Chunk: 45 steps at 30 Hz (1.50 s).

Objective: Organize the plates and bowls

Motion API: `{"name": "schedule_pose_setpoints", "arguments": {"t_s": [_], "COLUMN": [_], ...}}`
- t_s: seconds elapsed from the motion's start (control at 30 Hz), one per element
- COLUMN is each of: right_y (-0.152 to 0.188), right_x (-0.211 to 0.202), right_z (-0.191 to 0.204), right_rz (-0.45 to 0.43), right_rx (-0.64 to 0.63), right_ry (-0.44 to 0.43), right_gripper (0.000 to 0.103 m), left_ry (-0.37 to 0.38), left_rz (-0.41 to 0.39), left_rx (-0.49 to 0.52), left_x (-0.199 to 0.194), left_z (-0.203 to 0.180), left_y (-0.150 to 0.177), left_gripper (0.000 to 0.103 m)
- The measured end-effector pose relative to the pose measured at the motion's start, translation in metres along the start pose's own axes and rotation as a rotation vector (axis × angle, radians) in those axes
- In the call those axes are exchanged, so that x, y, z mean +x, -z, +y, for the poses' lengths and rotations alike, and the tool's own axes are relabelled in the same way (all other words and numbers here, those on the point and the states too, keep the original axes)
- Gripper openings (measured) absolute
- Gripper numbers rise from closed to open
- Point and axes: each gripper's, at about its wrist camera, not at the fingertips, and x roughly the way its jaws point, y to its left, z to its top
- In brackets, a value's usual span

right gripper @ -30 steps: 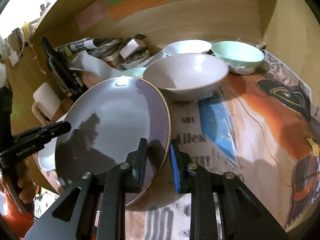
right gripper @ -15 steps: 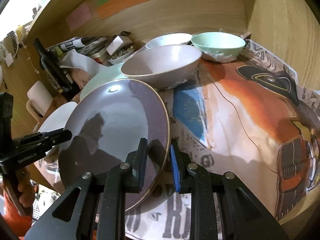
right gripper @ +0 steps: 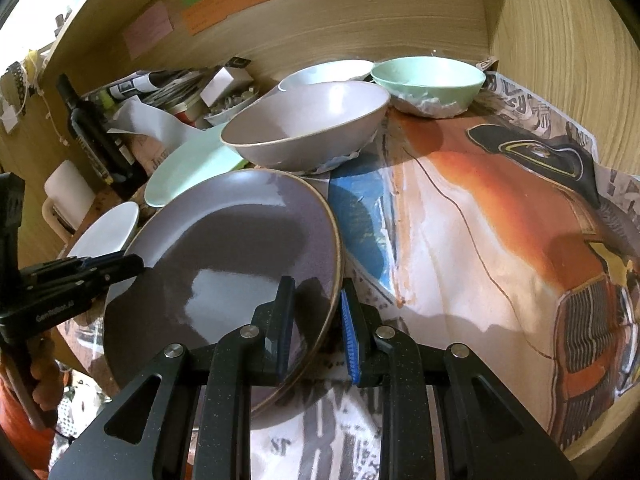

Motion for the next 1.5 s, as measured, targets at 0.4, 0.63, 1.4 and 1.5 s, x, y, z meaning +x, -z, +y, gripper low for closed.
{"name": "schedule_pose_setpoints", "arguments": {"t_s": [0.4, 0.63, 1.4, 1.5], "right_y": [-0.003, -0.013, -0.038, -0.038], "right_x": [-0.009, -0.029, -0.002, 0.009], "right_z": [0.004, 0.02, 0.152, 0.161], "right_rz": [-0.035, -0.11, -0.171, -0.142], "right_rx": [-0.005, -0.019, -0.195, -0.197], "right_ry": [0.026, 0.016, -0.119, -0.123], "right_gripper": [0.026, 0.045, 0.079, 0.079], "left_ry": [-0.003, -0.002, -0.162, -0.174], "left_rz": [-0.085, -0.177, -0.322, -0.294], "left_rx": [0.028, 0.057, -0.068, -0.088], "left_x": [-0.016, -0.044, -0.107, -0.101], "left_z": [0.0, 0.001, 0.126, 0.145], "left_y": [-0.002, -0.009, 0.016, 0.021], "left_gripper": [0.022, 0.035, 0.08, 0.08]}}
